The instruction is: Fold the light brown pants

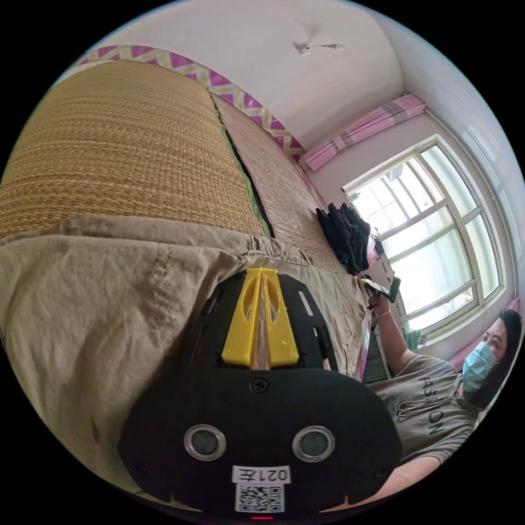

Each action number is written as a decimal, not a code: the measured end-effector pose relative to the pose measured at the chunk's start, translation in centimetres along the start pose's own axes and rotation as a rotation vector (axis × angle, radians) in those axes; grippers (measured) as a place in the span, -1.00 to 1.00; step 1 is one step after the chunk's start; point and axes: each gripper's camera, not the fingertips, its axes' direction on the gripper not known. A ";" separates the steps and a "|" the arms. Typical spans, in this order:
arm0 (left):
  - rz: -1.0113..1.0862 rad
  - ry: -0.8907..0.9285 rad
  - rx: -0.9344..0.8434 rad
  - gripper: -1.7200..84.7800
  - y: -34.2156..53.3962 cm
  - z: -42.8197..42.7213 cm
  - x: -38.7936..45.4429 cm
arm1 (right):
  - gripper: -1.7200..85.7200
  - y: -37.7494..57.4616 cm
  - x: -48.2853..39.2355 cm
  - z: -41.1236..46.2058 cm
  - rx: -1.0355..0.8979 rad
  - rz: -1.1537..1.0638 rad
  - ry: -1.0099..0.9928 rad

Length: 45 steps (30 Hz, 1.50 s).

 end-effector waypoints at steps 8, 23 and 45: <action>0.128 -0.041 0.117 -0.98 1.2 -6.6 6.0 | -0.95 9.2 3.6 -5.5 0.031 0.287 0.186; 0.363 0.128 0.180 -0.98 25.0 -17.0 23.9 | -0.71 27.9 3.9 -6.3 0.302 0.983 -0.524; 0.313 0.237 0.319 -0.98 38.8 -32.0 22.5 | -0.96 16.1 -3.3 -16.7 0.552 0.835 -0.396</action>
